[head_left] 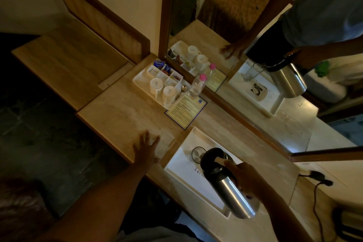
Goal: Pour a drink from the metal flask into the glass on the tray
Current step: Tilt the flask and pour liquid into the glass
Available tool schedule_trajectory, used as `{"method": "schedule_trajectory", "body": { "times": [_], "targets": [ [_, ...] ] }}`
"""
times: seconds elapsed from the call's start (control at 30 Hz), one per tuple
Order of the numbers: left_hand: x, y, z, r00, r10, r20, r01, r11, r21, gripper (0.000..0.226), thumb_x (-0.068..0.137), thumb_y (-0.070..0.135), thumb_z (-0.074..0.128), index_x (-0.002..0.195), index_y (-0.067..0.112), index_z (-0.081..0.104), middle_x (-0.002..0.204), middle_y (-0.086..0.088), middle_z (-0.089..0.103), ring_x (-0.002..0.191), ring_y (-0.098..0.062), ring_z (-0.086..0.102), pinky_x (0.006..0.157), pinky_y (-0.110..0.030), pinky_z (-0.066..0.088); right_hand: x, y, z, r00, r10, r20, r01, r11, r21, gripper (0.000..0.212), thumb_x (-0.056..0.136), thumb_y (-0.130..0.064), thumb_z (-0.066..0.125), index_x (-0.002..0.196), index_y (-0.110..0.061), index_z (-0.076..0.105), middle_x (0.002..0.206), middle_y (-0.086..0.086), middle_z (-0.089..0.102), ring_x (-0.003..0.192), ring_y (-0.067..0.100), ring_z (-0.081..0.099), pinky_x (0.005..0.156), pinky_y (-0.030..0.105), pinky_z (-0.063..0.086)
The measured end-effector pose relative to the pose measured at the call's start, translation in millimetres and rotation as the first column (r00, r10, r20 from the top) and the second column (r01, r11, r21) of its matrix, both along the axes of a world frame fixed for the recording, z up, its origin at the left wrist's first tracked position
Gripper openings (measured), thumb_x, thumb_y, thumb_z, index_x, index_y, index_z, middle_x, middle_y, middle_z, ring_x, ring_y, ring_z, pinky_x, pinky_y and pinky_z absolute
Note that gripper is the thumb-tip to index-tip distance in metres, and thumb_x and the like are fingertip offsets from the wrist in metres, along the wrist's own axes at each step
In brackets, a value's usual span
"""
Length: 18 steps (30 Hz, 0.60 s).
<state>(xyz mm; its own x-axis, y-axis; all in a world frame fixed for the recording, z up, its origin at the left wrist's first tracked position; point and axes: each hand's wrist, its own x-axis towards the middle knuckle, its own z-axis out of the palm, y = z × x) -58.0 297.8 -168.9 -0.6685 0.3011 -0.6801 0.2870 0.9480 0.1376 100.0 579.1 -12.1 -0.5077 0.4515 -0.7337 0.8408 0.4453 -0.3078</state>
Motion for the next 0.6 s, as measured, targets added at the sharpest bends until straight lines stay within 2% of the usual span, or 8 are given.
{"method": "schedule_trajectory", "body": {
  "times": [0.13,0.37,0.47,0.53,0.6],
  "targets": [
    [0.9,-0.1,-0.4,1.000,-0.005,-0.007,0.005,1.000,-0.005,0.105,0.094,0.052,0.071,0.168,0.039,-0.004,0.173,-0.017,-0.023,0.162,-0.043,-0.013,0.125,-0.068,0.020,-0.3,0.2,0.0,1.000,0.000,0.001,0.000,1.000,-0.012,0.056,0.093,-0.064,0.050,0.057,-0.021,0.058,0.047,-0.002,0.054,0.043,0.006,0.049,0.049,0.021,0.042],
    [0.0,-0.2,0.2,1.000,0.000,0.004,0.000,1.000,-0.001,0.106,0.094,0.051,0.071,0.168,0.039,-0.003,0.173,-0.017,-0.023,0.161,-0.043,-0.015,0.126,-0.069,0.018,-1.9,2.2,-3.0,1.000,-0.014,0.008,0.014,1.000,-0.011,0.058,0.091,-0.067,0.050,0.056,-0.022,0.060,0.042,-0.003,0.056,0.042,0.007,0.051,0.049,0.022,0.044],
    [-0.4,0.0,0.1,1.000,-0.003,0.005,0.003,1.000,-0.001,0.106,0.094,0.052,0.072,0.168,0.039,-0.004,0.172,-0.017,-0.023,0.161,-0.043,-0.015,0.126,-0.069,0.018,-1.5,2.6,-4.1,0.999,0.035,0.002,-0.035,0.999,-0.013,0.057,0.096,-0.063,0.049,0.059,-0.021,0.062,0.038,-0.006,0.055,0.034,0.004,0.049,0.044,0.019,0.044],
    [-0.1,-0.7,0.0,1.000,-0.002,0.005,0.002,1.000,0.003,0.106,0.094,0.051,0.072,0.168,0.039,-0.003,0.173,-0.016,-0.023,0.161,-0.043,-0.015,0.126,-0.069,0.018,-1.4,2.2,-4.8,0.997,0.075,-0.001,-0.075,0.997,-0.031,0.059,0.100,-0.057,0.045,0.066,-0.014,0.065,0.036,-0.006,0.054,0.032,0.005,0.047,0.042,0.017,0.045],
    [-0.2,-0.8,0.0,1.000,0.002,0.008,-0.002,1.000,0.007,0.107,0.093,0.051,0.072,0.168,0.039,-0.003,0.173,-0.016,-0.023,0.161,-0.043,-0.015,0.126,-0.069,0.018,-1.3,2.1,-4.4,0.996,0.084,0.007,-0.084,0.996,-0.018,0.057,0.099,-0.058,0.046,0.065,-0.017,0.064,0.037,-0.005,0.054,0.033,0.004,0.048,0.043,0.017,0.044]
  ]
}}
